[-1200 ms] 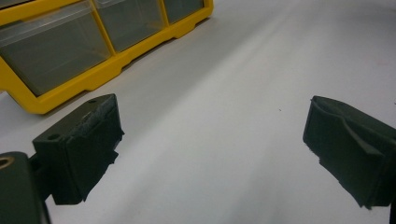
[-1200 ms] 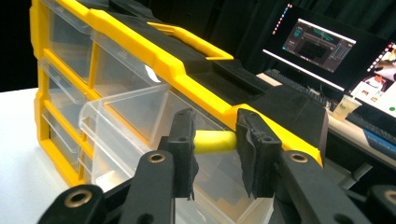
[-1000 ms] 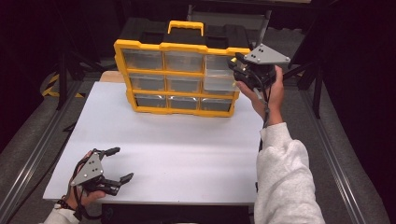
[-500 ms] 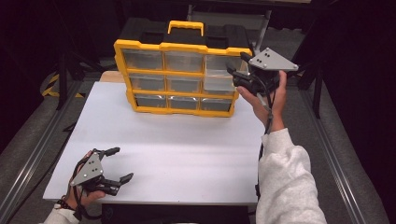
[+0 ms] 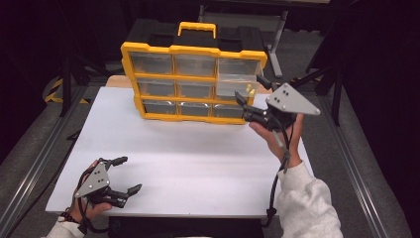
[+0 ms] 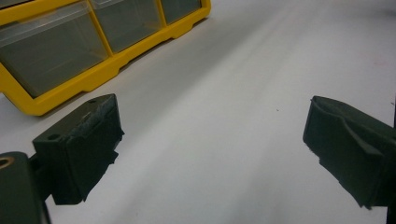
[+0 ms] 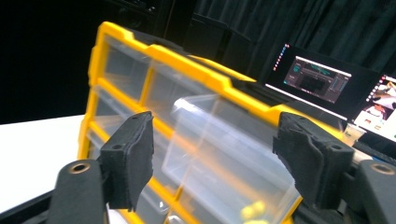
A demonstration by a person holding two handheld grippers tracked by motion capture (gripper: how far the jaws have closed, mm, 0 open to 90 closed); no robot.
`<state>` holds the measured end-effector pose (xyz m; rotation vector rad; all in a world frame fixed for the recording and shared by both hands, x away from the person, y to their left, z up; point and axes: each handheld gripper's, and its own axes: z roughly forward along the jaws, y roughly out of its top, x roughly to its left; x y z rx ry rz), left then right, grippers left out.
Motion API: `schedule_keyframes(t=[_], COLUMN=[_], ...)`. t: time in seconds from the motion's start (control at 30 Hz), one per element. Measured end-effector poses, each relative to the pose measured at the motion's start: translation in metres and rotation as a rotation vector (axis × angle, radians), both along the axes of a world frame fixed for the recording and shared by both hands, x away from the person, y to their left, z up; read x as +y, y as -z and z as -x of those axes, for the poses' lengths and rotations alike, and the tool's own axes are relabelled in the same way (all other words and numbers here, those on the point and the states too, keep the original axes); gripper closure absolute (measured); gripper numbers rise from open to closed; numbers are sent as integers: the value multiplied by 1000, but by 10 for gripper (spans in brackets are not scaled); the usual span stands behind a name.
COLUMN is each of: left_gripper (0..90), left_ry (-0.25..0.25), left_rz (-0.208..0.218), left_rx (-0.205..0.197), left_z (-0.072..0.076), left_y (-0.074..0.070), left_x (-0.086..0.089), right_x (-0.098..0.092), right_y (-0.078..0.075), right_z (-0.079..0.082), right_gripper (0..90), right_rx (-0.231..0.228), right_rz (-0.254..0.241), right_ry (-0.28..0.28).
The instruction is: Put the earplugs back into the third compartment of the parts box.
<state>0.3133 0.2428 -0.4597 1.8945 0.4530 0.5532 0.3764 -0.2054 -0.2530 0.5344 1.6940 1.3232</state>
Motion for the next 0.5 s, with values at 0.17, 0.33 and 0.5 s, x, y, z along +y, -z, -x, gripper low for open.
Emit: schedule_keyframes(t=[0.17, 0.33, 0.5], left_gripper=[55, 54, 54], left_ry=[-2, -9, -13], left_rz=[-4, -9, -7], left_rx=[7, 16, 7], left_z=[-2, -3, -2], left_y=[1, 2, 2], left_x=[-1, -2, -3], right_x=[-2, -7, -16], right_y=[32, 73, 109], right_z=[20, 32, 45], right_gripper=[241, 207, 191], right_rx=[12, 66, 120], right_rz=[14, 36, 40], right_ry=[-35, -47, -81])
